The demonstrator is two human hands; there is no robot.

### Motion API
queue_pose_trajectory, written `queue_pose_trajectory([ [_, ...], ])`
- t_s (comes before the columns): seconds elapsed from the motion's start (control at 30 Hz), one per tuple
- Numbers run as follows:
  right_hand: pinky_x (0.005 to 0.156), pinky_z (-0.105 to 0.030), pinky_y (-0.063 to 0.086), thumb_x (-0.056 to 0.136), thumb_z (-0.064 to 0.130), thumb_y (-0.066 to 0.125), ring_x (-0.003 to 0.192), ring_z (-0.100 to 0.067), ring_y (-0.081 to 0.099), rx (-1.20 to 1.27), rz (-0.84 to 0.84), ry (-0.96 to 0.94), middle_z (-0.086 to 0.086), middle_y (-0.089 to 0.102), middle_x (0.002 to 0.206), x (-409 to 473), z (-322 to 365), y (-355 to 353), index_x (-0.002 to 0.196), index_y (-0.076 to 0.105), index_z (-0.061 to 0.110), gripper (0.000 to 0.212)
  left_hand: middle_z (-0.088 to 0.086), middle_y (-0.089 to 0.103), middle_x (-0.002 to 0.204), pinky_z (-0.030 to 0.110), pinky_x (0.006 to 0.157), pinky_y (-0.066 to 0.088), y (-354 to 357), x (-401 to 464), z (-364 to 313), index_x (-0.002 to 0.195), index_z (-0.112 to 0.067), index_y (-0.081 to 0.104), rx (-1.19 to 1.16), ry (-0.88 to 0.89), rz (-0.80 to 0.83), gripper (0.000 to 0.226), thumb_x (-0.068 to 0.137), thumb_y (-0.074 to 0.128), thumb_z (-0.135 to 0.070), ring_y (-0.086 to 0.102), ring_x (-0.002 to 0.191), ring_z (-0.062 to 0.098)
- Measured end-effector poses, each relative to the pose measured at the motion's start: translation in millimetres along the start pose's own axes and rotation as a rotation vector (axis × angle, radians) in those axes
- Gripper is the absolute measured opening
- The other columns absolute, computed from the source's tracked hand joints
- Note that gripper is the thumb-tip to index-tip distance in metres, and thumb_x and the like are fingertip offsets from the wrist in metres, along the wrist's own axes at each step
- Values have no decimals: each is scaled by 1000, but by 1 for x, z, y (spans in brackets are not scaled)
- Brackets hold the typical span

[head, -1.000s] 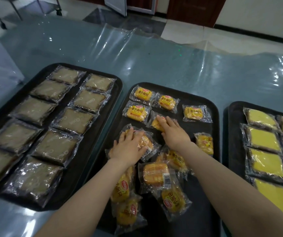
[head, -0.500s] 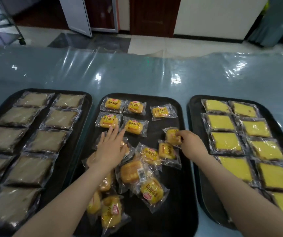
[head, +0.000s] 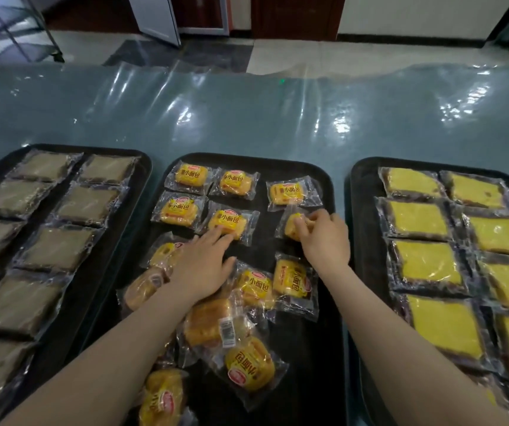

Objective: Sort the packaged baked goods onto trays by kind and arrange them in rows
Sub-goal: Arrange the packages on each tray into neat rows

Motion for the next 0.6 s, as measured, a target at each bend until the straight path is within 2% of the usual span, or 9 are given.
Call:
queue_pose_trajectory([
  [0.07, 93, -38, 45, 91, 42, 54, 114, -24, 48, -79, -60, -193, -5, 53, 125, -2, 4, 3, 122, 56, 20, 38, -2, 16, 158, 41, 114, 17, 0, 6, -1, 148, -30, 21, 7, -7, 21, 59, 95, 44, -44, 16, 144, 19],
  [0.17, 113, -39, 29, 94, 27, 52, 136, -24, 34, -105, 77, -431, -1, 44, 145, -7, 2, 11, 136, 49, 19, 43, 0, 8, 159, 43, 115, 19, 1, 13, 2, 150, -31, 13, 16, -17, 67, 62, 96, 41, -45, 9, 145, 21],
  [0.23, 118, -38, 11, 97, 28, 47, 146, -23, 12, -139, 202, -473, 1, 25, 157, -9, -5, 17, 147, 34, 23, 53, 2, -1, 160, 44, 117, 15, 6, 16, 3, 150, -33, 4, 67, -13, 122, 64, 96, 36, -48, 4, 146, 23],
  [0.3, 116, -38, 3, 99, 30, 43, 147, -24, -5, -185, 320, -496, 2, 6, 160, -11, -9, 21, 152, 17, 29, 59, 5, -5, 159, 43, 116, 10, 12, 15, 3, 150, -33, 1, 111, -15, 136, 64, 97, 33, -50, 6, 146, 24],
  [0.37, 117, -43, 8, 100, 31, 40, 146, -29, -9, -285, 381, -533, 1, -3, 161, -12, -10, 24, 152, 9, 35, 60, 6, -3, 160, 42, 116, 9, 15, 15, 1, 150, -32, 3, 116, -26, 130, 64, 97, 32, -49, 12, 145, 25],
  [0.47, 114, -50, 23, 98, 41, 42, 144, -37, -1, -397, 412, -540, 0, -7, 161, -6, -8, 21, 150, 7, 43, 63, 6, -1, 160, 44, 115, 11, 16, 15, 0, 150, -33, 5, 115, -49, 139, 63, 97, 34, -48, 20, 143, 28],
  [0.6, 109, -50, 27, 94, 48, 46, 140, -37, 6, -436, 458, -533, 1, -10, 161, 5, -5, 18, 148, 8, 48, 66, 5, 1, 160, 44, 115, 13, 11, 16, -3, 150, -33, 7, 117, -62, 153, 63, 96, 37, -46, 25, 140, 31],
])
Point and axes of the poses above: each hand's wrist, its own x-axis towards the middle knuckle, its own y-axis out of the palm, z = x × y, the point moved 3 cm from there along x, towards the middle knuckle
